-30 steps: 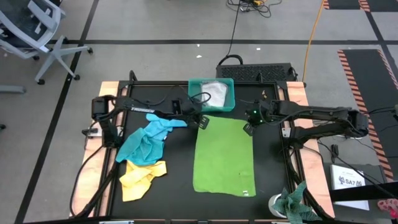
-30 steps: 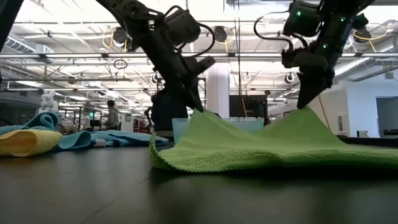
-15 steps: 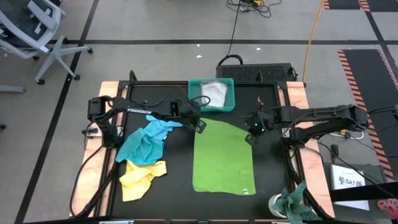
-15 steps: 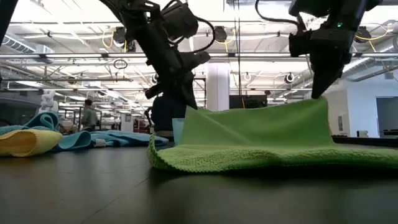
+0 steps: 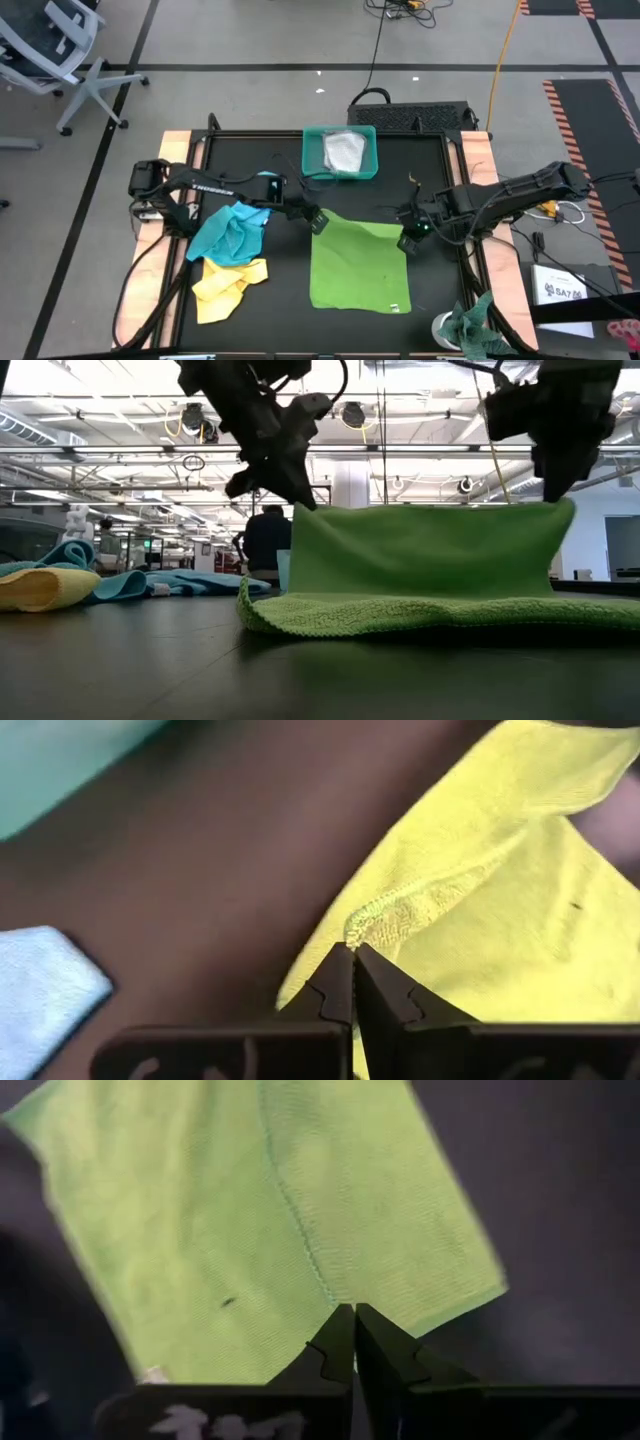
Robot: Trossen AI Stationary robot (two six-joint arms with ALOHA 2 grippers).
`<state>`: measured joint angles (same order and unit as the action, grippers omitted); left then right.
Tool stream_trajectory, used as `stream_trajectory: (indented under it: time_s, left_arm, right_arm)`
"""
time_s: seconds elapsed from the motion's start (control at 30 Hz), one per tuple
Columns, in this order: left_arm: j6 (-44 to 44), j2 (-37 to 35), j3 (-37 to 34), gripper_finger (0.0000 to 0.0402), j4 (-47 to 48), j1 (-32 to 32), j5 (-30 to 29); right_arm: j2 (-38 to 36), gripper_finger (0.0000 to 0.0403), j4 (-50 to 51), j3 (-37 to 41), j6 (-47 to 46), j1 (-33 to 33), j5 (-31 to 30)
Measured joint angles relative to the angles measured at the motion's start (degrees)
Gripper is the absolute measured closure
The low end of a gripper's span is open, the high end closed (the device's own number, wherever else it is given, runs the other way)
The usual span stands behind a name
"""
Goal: Fold microfiber towels
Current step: Fold the green microfiber towel
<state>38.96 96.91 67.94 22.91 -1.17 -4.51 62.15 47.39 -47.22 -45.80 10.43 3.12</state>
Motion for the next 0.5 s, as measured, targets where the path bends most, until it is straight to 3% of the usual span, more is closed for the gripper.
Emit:
stream_trajectory:
  time_s: [0.5]
  left_arm:
    - [2.3, 0.6, 0.0, 0.0399, 1.2, 10.5, 0.1]
  right_arm:
    - [4.2, 0.0403, -12.8, 0.0, -21.7, 16.4, 0.0]
